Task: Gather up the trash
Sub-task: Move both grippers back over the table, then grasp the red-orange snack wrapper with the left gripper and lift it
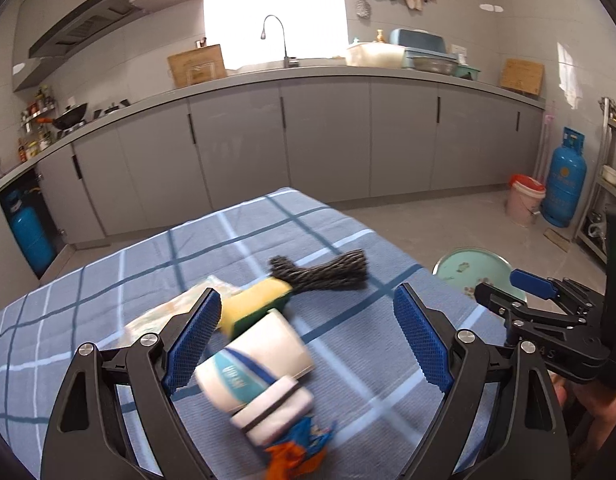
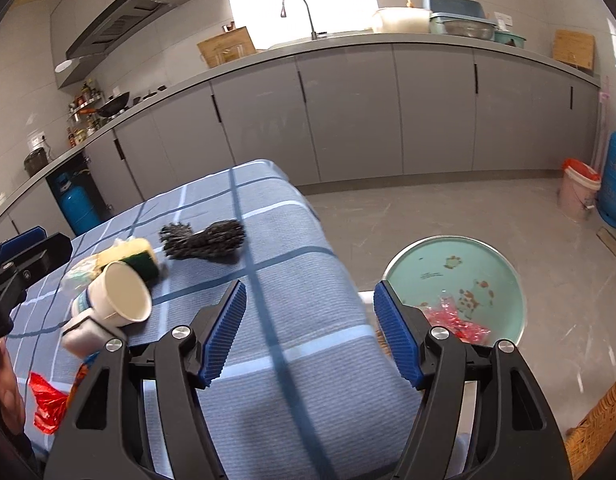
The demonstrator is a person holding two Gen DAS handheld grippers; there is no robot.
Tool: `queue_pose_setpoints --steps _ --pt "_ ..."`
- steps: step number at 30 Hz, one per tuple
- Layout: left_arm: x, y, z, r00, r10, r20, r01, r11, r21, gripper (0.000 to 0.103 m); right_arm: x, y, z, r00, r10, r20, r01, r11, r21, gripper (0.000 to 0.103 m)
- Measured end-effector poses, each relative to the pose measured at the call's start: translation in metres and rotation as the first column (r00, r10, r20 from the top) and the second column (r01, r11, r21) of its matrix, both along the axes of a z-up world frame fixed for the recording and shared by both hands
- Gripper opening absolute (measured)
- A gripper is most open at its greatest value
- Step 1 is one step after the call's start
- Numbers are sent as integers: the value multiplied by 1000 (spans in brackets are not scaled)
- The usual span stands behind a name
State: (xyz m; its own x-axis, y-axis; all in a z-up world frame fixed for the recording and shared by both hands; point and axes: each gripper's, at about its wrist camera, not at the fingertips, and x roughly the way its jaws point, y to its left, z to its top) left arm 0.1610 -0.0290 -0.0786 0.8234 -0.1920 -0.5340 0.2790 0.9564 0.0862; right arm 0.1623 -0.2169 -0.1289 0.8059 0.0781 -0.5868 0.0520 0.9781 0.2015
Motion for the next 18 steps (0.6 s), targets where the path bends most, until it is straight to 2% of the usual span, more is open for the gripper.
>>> queue_pose_setpoints --steps 11,13,18 --pt "-39 67 -14 994 108 -31 -107 994 36 87 -24 62 -2 992 127 0 -127 992 -15 71" --pt "-50 77 -21 991 127 -37 -125 991 51 92 -29 72 -1 989 146 6 -146 989 -20 72" --pt "-76 93 -40 985 141 -100 -137 990 45 92 -43 97 -2 981 191 25 -189 981 -50 77"
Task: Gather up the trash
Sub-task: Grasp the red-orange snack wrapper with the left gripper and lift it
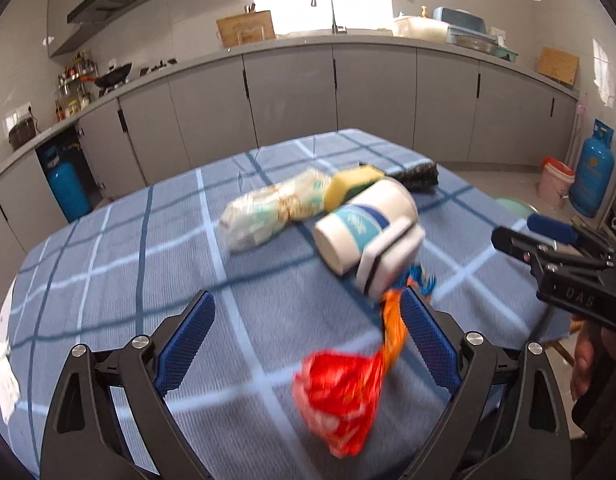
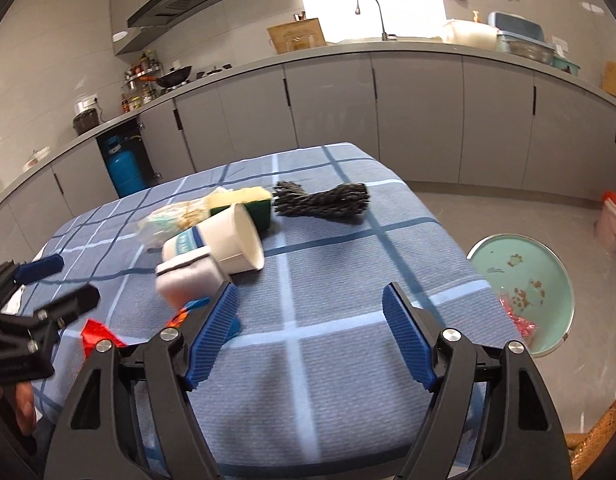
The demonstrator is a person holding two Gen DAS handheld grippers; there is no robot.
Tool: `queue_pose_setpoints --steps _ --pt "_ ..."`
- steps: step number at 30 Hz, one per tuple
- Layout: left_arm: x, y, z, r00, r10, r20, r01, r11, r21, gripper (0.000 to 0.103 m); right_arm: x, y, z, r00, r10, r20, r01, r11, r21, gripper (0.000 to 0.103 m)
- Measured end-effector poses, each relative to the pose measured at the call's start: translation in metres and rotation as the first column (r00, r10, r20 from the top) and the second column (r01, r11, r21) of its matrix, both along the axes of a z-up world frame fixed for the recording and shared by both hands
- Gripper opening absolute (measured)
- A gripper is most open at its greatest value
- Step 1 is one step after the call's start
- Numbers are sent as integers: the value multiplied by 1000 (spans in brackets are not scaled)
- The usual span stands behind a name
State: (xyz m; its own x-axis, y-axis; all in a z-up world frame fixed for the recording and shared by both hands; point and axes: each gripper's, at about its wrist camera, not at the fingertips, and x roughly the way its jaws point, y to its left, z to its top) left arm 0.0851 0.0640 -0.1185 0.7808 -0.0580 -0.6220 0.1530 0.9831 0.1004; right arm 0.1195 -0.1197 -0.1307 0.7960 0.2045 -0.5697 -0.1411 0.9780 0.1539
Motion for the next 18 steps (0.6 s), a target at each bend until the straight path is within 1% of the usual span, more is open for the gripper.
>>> queue_pose_setpoints --steps 3,5,9,11,12,13,14,15,16,17,18 --pt "-9 6 -15 999 -3 -50 2 1000 -19 92 -5 9 -3 1000 24 -8 -24 1000 -3 77" --pt "-10 5 -23 997 -5 -73 3 1000 -18 92 -7 11 -3 1000 28 -5 -28 1000 -8 78" --pt "-5 6 -31 996 -11 -92 8 999 -38 92 -9 10 0 1000 18 3 -18 1000 -8 80" --pt "-3 5 -37 993 -20 -113 15 999 -46 91 -9 10 1 1000 13 5 -13 1000 -6 83" --pt "-2 4 -40 992 -27 -120 21 998 -51 87 -9 9 1 1000 9 7 -9 1000 -7 84" --pt "-2 3 -42 991 -33 -129 27 998 -51 78 -9 9 0 1000 6 7 -6 1000 -6 86" --pt "-1 2 -43 990 -41 -136 34 998 -52 73 -9 10 -1 1000 7 4 -7 1000 -6 86" --pt "0 1 -45 988 -52 -144 45 997 -57 60 -8 10 -2 1000 8 1 -8 1000 -7 86" --pt "1 1 -47 987 -61 -151 52 997 -61 43 -8 10 -3 1000 9 -1 -9 1000 -8 86" --pt "1 0 -48 985 -70 -158 60 996 -67 38 -7 11 -3 1000 9 -3 -9 1000 -9 86" --pt "0 0 -46 985 -75 -153 65 995 -70 25 -6 11 -4 1000 10 -4 -10 1000 -9 86"
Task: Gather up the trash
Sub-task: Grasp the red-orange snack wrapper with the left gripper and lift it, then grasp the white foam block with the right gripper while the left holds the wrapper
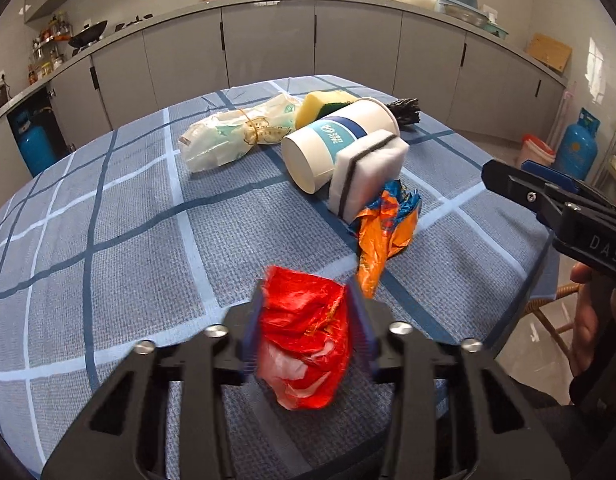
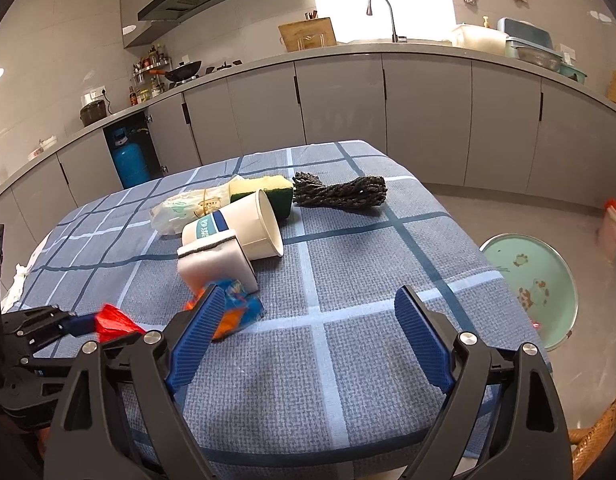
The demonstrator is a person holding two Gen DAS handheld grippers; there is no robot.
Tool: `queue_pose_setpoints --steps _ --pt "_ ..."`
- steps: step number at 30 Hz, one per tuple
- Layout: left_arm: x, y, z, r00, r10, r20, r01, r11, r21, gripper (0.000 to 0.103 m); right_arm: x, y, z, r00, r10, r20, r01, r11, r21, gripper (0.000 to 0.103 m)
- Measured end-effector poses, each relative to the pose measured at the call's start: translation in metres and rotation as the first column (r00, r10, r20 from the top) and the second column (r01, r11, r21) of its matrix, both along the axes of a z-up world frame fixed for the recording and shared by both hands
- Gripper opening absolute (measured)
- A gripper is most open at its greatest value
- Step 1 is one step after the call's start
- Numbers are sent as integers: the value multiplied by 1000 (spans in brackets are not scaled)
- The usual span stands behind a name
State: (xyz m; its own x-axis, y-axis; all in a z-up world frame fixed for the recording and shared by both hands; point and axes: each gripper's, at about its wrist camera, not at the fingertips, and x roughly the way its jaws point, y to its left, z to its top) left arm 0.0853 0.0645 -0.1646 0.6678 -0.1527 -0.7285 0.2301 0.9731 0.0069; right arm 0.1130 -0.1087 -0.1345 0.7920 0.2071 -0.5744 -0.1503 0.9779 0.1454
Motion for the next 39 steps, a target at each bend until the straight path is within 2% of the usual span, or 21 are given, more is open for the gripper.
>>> queue_pose_setpoints --steps 1,4,10,14,19,28,33,39 --pt "0 0 1 1000 -9 -3 9 1000 -9 15 0 0 0 1000 -1 0 1 1000 0 86" --pt "-7 3 14 1000 -28 11 29 999 -45 9 1 0 0 1000 -4 2 4 1000 3 86" --pt "-16 17 41 997 -1 78 5 999 -46 5 4 1 1 1000 1 5 -1 1000 4 87" --pt "-20 43 58 986 89 138 -87 996 -19 5 13 10 3 999 42 -4 -42 999 -4 89" --pt "-17 75 72 969 178 170 -174 984 -40 5 23 27 9 996 85 9 -85 996 -13 89" --pt "-2 98 69 955 249 162 -241 968 -67 5 29 60 9 986 168 9 -168 985 -47 89" --pt "4 120 66 937 308 164 -301 951 -68 5 30 73 9 981 196 8 -195 979 -63 89" --pt "7 136 59 919 359 165 -353 933 -64 5 32 106 12 959 282 21 -279 956 -94 89"
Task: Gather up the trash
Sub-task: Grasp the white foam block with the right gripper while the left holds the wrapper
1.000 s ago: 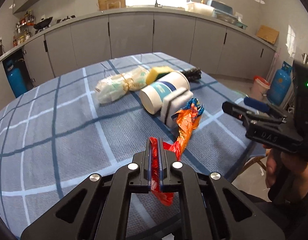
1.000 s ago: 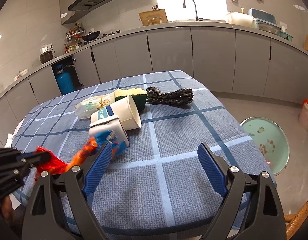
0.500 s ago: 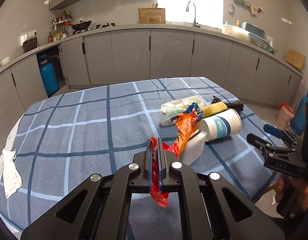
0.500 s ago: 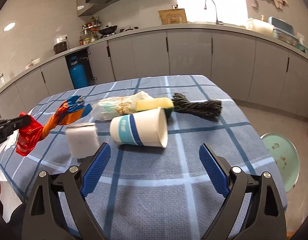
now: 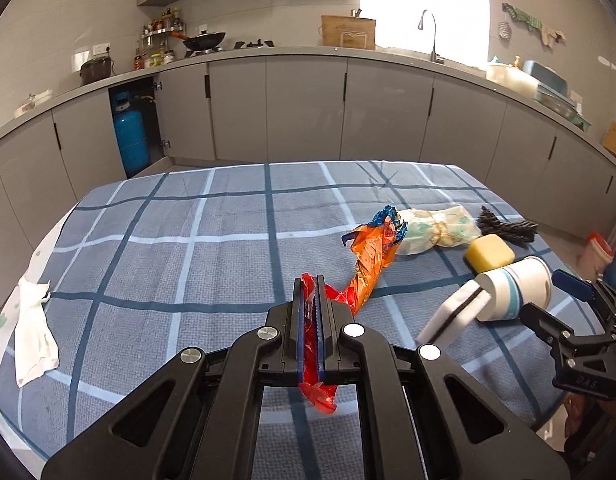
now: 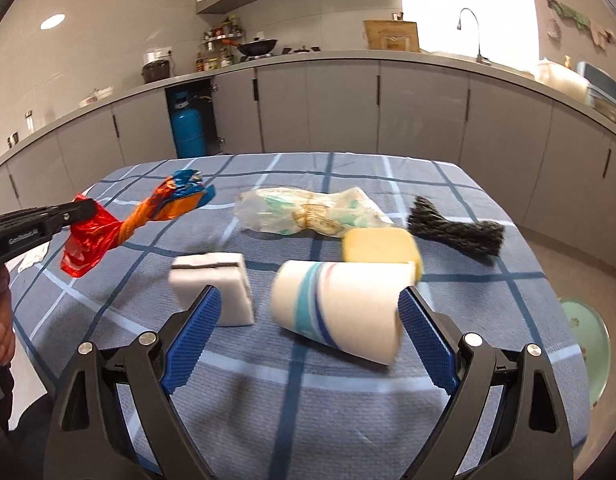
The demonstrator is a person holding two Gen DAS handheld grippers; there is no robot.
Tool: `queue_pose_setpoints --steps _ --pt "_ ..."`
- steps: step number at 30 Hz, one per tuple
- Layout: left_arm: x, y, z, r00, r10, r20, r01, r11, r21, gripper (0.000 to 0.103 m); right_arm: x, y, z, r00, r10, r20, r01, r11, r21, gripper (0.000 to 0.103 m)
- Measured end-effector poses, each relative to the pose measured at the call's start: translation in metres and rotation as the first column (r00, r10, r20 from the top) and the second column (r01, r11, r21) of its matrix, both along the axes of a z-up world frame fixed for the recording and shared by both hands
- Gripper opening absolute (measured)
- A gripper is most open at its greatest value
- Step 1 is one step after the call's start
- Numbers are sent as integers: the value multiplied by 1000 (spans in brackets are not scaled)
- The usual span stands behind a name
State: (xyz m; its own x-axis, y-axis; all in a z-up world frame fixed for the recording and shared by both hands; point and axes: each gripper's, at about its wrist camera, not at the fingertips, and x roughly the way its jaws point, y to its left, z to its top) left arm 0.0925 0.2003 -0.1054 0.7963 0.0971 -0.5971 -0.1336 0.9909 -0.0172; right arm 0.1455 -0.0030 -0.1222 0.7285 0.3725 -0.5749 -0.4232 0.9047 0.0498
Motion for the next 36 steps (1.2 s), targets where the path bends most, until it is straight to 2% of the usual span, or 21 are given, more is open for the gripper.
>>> queue_pose_setpoints --steps 9,16,18,20,21,28,36 --pt "0 18 -10 999 35 -8 -36 999 -17 5 10 46 5 994 112 11 -112 994 -5 89" --pt "-3 18 -11 999 45 0 -45 999 -6 5 18 58 -7 991 134 -28 -134 991 -14 87" --pt "-4 17 -11 999 52 5 -53 999 5 5 20 60 -10 989 145 -42 -146 989 -16 80" --pt "-4 14 -10 999 53 11 -53 998 20 5 23 61 -15 985 157 -74 -159 987 -21 59" --pt "-4 12 -9 999 52 14 -52 998 26 5 24 62 -17 982 165 -94 -168 986 -21 52" --pt "-6 0 3 999 28 37 -30 999 44 5 10 45 3 988 153 -23 -153 988 29 52" --pt "10 -48 32 991 -97 95 89 993 82 5 8 -10 31 998 36 42 -41 993 108 52"
